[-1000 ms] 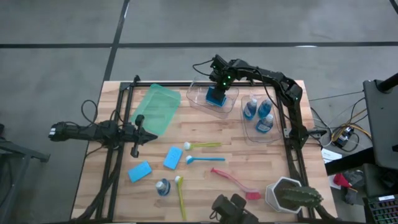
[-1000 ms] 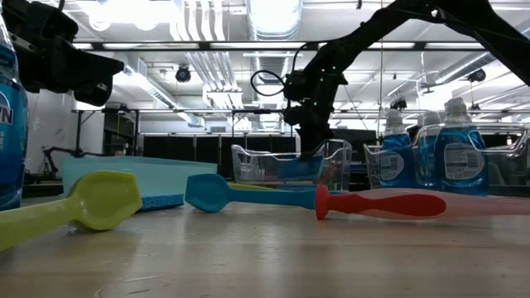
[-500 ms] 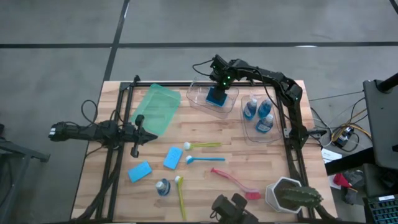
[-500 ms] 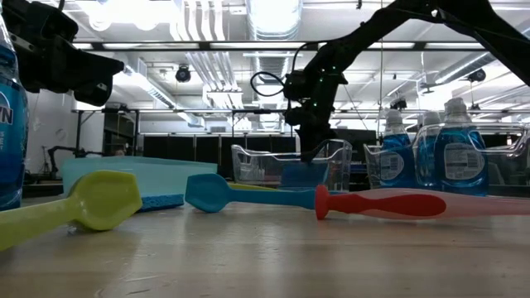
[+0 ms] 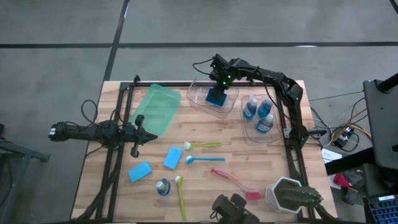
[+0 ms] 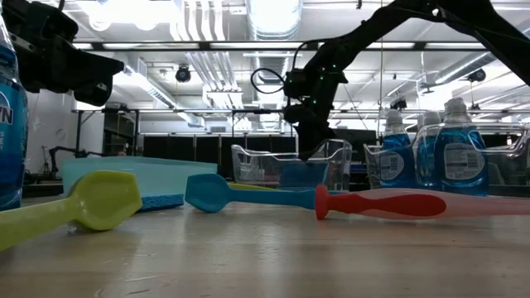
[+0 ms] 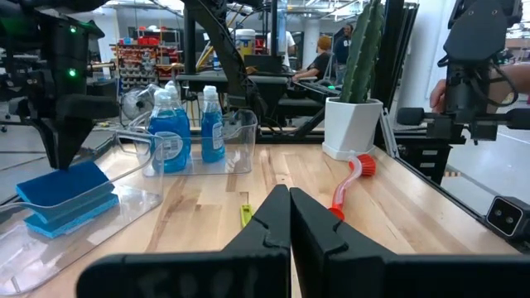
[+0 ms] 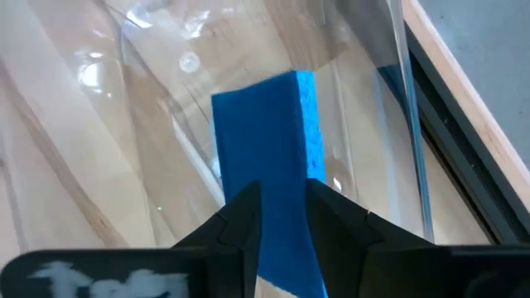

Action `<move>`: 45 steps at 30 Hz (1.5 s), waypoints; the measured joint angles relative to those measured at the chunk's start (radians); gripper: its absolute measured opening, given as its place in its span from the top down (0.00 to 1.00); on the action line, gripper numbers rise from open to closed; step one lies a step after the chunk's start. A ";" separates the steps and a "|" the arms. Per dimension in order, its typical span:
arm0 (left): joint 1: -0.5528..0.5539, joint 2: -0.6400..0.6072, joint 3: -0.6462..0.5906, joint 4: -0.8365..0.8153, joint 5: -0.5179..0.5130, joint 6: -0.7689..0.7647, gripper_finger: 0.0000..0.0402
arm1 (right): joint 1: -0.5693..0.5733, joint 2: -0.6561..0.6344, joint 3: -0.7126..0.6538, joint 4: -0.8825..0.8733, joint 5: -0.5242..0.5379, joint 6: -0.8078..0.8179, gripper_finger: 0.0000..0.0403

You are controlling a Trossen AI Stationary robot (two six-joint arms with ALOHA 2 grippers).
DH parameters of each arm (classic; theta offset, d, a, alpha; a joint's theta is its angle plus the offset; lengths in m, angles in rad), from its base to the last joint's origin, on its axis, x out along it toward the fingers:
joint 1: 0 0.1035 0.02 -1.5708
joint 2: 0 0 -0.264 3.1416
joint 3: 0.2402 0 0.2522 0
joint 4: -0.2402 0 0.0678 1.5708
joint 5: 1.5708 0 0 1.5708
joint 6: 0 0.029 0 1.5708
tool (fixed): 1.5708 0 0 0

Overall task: Pick & Place Kitchen Sink Supplies
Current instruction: Put the blue sponge wipe into the left transparent bin

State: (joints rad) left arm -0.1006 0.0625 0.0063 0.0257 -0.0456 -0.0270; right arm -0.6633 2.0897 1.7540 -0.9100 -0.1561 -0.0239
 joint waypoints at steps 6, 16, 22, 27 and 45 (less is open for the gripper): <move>0.000 0.000 0.000 0.000 0.000 0.000 1.00 | 0.000 -0.005 0.057 -0.023 -0.002 0.004 0.76; 0.000 0.000 0.000 0.000 0.000 0.000 1.00 | 0.085 -0.006 0.199 -0.092 -0.002 0.017 0.77; 0.000 0.000 0.000 0.000 0.000 0.000 1.00 | 0.200 -0.006 0.245 -0.090 -0.002 0.007 0.80; 0.000 0.000 0.000 0.000 0.000 0.000 1.00 | 0.307 -0.006 0.244 -0.079 -0.002 -0.051 0.82; 0.000 0.000 0.000 0.000 0.000 0.000 1.00 | 0.694 -0.007 0.111 0.217 0.064 -0.392 0.72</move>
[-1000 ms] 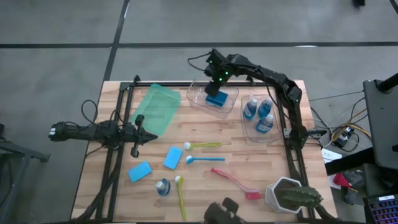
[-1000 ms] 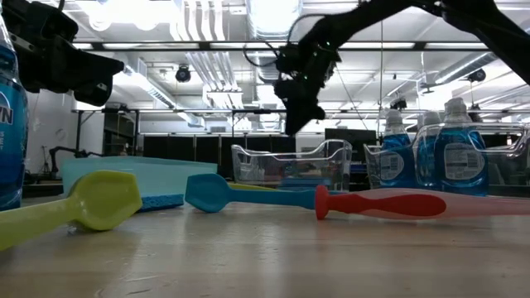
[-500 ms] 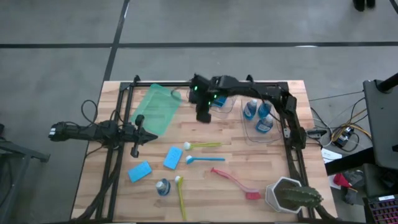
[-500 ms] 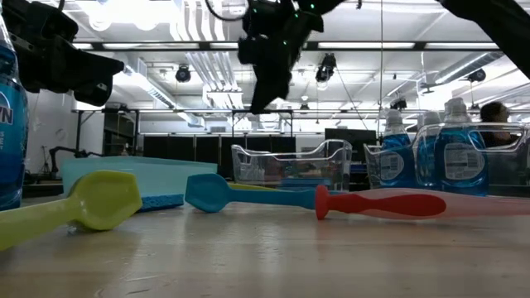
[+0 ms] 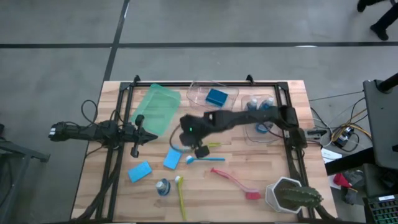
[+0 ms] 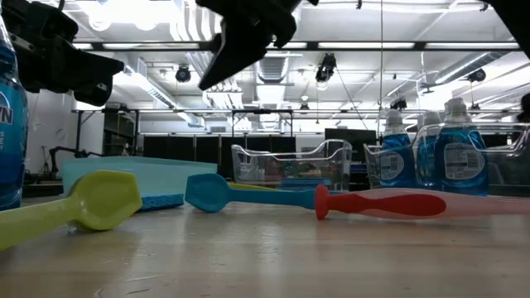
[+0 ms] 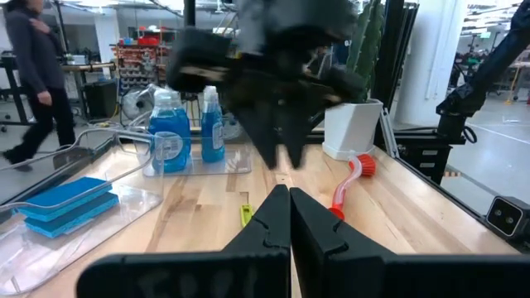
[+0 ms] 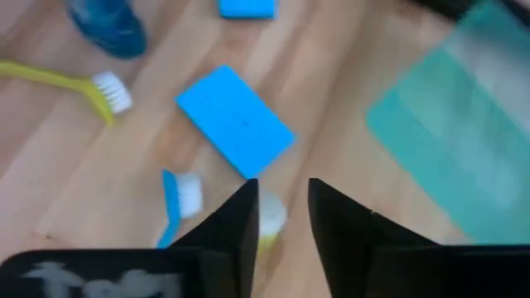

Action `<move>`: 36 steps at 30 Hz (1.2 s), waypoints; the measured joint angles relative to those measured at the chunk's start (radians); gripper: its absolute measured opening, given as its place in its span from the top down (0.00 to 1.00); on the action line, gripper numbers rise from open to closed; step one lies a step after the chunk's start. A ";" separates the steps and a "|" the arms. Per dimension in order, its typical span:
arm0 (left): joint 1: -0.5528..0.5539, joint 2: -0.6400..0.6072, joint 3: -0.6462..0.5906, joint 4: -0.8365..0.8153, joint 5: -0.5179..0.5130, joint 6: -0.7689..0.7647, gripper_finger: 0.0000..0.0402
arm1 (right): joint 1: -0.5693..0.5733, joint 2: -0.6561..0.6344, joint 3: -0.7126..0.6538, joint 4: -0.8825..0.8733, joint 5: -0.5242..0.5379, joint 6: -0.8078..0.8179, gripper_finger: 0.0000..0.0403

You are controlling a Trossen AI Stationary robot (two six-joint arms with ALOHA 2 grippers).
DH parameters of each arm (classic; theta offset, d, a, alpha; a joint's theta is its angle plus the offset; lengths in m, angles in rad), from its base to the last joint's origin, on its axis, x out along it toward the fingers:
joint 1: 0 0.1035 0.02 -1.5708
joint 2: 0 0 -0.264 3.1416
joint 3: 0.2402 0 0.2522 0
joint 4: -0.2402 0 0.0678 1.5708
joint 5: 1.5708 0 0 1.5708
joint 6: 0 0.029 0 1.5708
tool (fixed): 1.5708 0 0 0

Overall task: Pick & Place Kitchen Sink Supplies
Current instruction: Put the blue sponge wipe into the left transparent bin

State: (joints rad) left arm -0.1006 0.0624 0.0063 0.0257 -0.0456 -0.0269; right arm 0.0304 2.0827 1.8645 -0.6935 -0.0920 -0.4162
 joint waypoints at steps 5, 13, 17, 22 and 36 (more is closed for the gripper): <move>0.000 0.000 0.000 0.000 0.000 0.000 1.00 | 0.082 0.001 -0.065 0.162 0.182 -0.087 0.58; 0.000 0.000 0.000 0.000 0.000 0.000 1.00 | 0.119 0.000 -0.150 0.284 0.249 -0.094 0.50; 0.000 0.000 0.000 0.000 0.000 0.000 1.00 | 0.120 0.008 -0.194 0.331 0.250 -0.149 0.50; 0.000 0.000 0.000 0.000 0.000 0.000 1.00 | 0.121 0.053 -0.204 0.410 0.248 -0.190 0.50; 0.000 0.000 0.000 0.000 0.000 0.000 1.00 | 0.125 0.224 -0.107 0.405 0.243 -0.216 0.50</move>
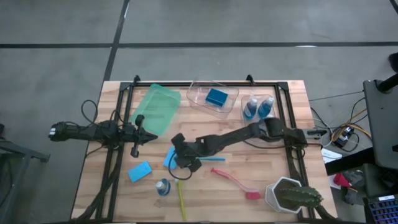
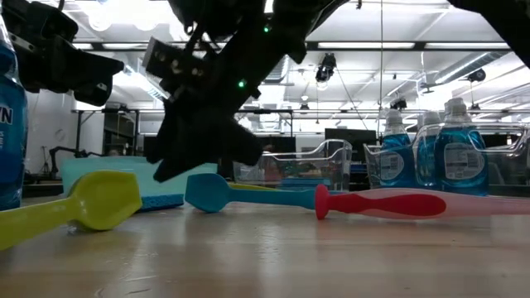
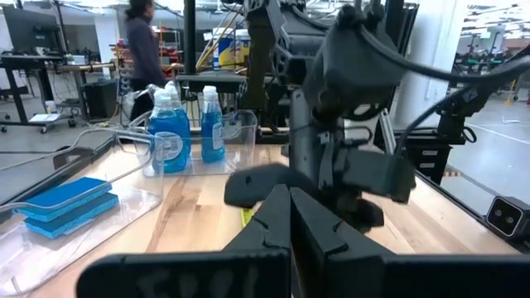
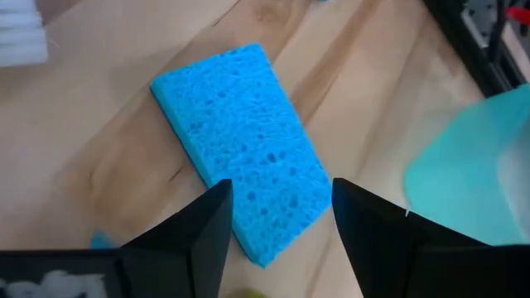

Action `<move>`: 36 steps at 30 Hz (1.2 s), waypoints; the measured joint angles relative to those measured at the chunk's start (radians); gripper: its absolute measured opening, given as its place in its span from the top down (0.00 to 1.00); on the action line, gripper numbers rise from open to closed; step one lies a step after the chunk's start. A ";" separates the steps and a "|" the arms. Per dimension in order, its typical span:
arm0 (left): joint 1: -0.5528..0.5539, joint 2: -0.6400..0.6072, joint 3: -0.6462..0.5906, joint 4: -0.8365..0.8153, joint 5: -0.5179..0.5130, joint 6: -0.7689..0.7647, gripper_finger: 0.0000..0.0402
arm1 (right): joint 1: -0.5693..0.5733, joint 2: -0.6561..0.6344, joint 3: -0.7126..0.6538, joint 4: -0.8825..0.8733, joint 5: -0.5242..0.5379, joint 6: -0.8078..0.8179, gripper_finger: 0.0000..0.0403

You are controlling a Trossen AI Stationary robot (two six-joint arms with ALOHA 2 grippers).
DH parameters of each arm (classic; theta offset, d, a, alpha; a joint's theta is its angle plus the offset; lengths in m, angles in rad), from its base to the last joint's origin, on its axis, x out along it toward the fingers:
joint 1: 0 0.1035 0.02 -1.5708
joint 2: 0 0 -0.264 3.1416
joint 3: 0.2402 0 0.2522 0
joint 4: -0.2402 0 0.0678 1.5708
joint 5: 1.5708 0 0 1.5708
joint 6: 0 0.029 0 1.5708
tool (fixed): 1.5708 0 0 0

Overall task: Pick & Place Kitchen Sink Supplies
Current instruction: Put the blue sponge wipe into the left transparent bin

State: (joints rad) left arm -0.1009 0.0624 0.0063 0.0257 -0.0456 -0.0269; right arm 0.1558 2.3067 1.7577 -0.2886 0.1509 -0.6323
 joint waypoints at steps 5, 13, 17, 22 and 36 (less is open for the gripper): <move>0.000 0.000 0.000 0.000 0.000 0.000 1.00 | 0.009 0.019 0.005 -0.018 -0.003 -0.033 0.50; 0.000 0.000 0.000 0.000 0.000 0.000 1.00 | 0.021 0.019 0.004 -0.020 -0.027 -0.048 0.52; 0.000 0.000 0.000 0.000 0.000 0.000 1.00 | 0.022 0.029 0.003 -0.014 -0.031 -0.048 0.55; 0.000 0.000 0.000 0.000 0.000 0.000 1.00 | 0.021 0.046 0.003 0.007 -0.016 -0.048 0.59; 0.000 0.000 0.000 0.000 0.000 0.000 1.00 | 0.022 0.076 0.003 0.020 -0.018 -0.043 0.77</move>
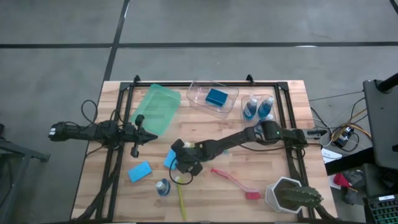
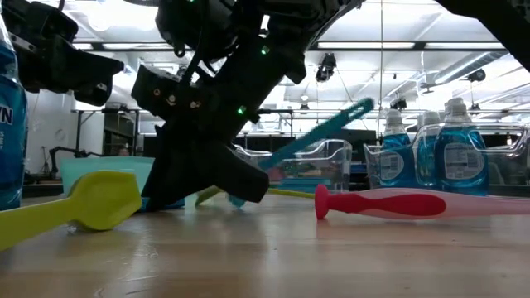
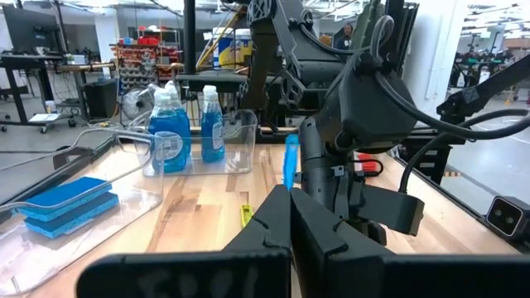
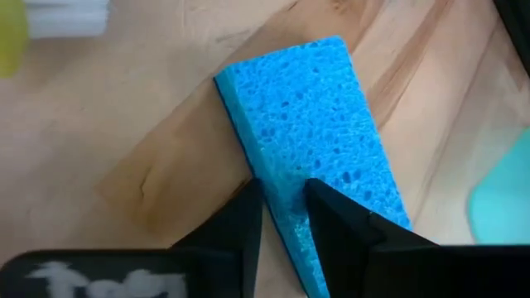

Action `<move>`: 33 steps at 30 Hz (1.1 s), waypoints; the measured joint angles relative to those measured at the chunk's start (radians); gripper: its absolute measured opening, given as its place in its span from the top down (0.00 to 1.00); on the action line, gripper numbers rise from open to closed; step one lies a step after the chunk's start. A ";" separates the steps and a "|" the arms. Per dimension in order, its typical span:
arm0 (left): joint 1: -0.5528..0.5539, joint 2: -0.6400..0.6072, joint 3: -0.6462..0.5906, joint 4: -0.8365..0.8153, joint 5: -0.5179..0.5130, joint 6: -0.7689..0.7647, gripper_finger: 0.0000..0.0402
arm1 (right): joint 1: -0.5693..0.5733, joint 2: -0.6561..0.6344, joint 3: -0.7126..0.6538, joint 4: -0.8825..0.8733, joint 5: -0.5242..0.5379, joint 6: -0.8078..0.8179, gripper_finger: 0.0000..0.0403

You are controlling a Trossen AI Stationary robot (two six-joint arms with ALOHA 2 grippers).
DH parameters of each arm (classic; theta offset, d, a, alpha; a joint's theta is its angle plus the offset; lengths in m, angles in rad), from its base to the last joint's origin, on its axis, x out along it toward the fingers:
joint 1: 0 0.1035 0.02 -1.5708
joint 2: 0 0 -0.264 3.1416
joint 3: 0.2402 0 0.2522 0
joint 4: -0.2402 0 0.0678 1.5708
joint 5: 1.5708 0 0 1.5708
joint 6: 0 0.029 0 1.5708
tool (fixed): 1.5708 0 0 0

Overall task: Pick & Place Kitchen Sink Supplies
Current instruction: Put the blue sponge wipe into the left transparent bin

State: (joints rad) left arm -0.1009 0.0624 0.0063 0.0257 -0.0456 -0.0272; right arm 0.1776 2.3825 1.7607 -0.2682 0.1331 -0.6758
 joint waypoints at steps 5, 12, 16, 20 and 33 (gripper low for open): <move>0.000 0.000 0.000 0.000 0.000 0.000 1.00 | 0.001 0.001 0.000 -0.001 0.017 0.029 0.85; 0.000 0.000 0.000 0.000 0.000 0.000 1.00 | -0.003 -0.010 0.057 -0.098 0.027 0.123 0.97; 0.000 0.000 0.000 0.000 0.000 0.000 1.00 | -0.001 -0.013 0.154 -0.227 0.020 0.192 0.98; 0.000 0.000 0.000 0.000 0.000 0.000 1.00 | -0.008 -0.014 0.267 -0.371 -0.030 0.252 0.98; 0.000 0.000 0.000 0.000 0.000 0.000 1.00 | -0.079 -0.018 0.485 -0.740 -0.162 0.451 0.98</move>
State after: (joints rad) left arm -0.1009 0.0628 0.0063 0.0257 -0.0457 -0.0269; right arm 0.0985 2.3642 2.2454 -1.0079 -0.0288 -0.2252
